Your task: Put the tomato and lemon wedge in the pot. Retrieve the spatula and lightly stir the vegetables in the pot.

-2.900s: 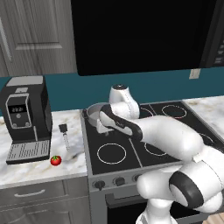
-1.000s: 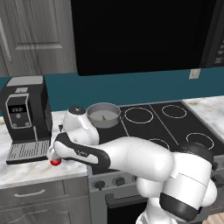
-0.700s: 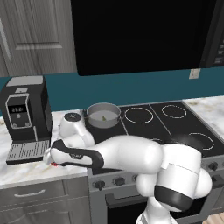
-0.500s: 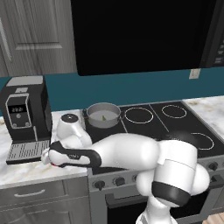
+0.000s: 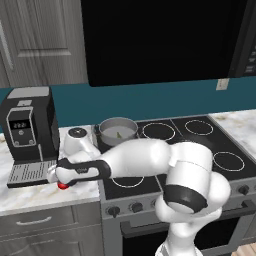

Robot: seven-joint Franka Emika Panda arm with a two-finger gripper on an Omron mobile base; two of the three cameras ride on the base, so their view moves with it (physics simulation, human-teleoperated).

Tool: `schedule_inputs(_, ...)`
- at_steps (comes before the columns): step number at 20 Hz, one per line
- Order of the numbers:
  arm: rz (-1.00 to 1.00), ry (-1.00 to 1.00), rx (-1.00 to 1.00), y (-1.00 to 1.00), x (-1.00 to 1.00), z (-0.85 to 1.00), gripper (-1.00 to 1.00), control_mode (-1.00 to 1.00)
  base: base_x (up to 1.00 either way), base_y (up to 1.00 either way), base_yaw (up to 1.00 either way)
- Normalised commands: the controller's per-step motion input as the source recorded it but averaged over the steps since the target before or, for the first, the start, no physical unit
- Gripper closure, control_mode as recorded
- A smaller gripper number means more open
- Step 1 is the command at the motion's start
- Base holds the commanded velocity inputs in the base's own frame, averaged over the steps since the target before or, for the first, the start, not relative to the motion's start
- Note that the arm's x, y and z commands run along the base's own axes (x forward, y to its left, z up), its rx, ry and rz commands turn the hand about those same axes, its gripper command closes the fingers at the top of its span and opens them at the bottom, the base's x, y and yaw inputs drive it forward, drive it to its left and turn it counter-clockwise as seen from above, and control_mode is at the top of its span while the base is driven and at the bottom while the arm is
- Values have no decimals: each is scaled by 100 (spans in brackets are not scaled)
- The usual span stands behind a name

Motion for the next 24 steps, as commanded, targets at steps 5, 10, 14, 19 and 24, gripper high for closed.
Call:
schedule_inputs(5, 0, 0, 0, 21, 5, -9, -100, -100, 0, 0, 0)
schedule_inputs(10, 0, 0, -2, 1, 8, -5, -100, -100, 0, 0, 0)
schedule_inputs(14, 0, 0, 0, 0, 0, -17, -100, -100, 0, 0, 0)
schedule_inputs(19, 0, 0, 0, 0, 1, -43, -100, -100, 0, 0, 0)
schedule_inputs(24, 0, 0, 0, 2, 1, -21, -100, -100, 0, 0, 0)
